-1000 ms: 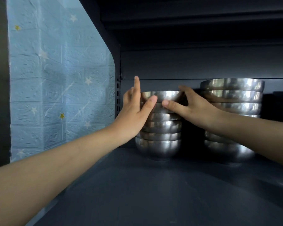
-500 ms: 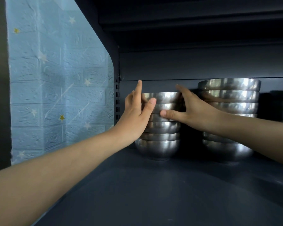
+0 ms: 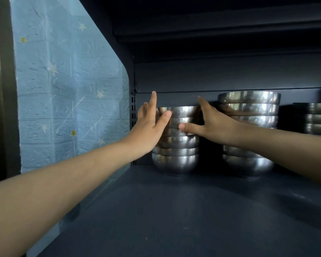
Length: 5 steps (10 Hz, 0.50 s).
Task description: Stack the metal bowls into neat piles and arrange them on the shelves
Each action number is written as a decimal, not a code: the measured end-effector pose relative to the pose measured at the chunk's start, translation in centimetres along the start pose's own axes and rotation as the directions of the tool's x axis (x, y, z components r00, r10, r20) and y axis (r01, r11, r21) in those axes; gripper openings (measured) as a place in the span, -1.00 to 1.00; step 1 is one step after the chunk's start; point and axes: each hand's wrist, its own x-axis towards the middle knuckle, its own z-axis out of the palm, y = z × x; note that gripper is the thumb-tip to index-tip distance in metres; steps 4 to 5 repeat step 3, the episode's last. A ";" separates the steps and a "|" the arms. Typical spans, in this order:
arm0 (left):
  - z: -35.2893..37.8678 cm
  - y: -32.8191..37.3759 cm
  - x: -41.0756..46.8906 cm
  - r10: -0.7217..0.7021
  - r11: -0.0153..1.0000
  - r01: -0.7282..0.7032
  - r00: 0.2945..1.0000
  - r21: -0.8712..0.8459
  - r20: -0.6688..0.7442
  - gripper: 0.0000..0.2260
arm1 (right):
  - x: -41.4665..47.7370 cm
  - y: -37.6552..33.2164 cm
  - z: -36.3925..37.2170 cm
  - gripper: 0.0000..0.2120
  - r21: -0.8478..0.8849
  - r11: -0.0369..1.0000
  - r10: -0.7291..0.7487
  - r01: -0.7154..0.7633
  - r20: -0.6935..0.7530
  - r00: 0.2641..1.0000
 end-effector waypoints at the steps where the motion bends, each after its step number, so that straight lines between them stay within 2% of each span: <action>1: -1.4 0.8 -0.8 -0.032 0.996 0.031 0.999 0.085 0.009 -0.42 | -0.6 -0.4 -0.9 -0.06 -0.036 0.999 -0.010 0.009 -0.033 0.999; 2: -2.3 1.6 -1.7 -0.066 0.974 0.059 0.998 0.219 0.023 -0.42 | -1.6 -0.7 -1.8 -0.27 -0.106 0.994 -0.011 0.008 -0.025 1.000; 3: -3.1 2.7 -2.8 -0.078 0.957 0.070 0.997 0.281 0.018 -0.47 | -3.1 -1.5 -2.9 -0.35 -0.192 0.981 -0.022 0.021 -0.005 1.000; 5: -3.1 2.7 -2.8 -0.078 0.957 0.070 0.997 0.281 0.018 -0.47 | -3.1 -1.5 -2.9 -0.35 -0.192 0.981 -0.022 0.021 -0.005 1.000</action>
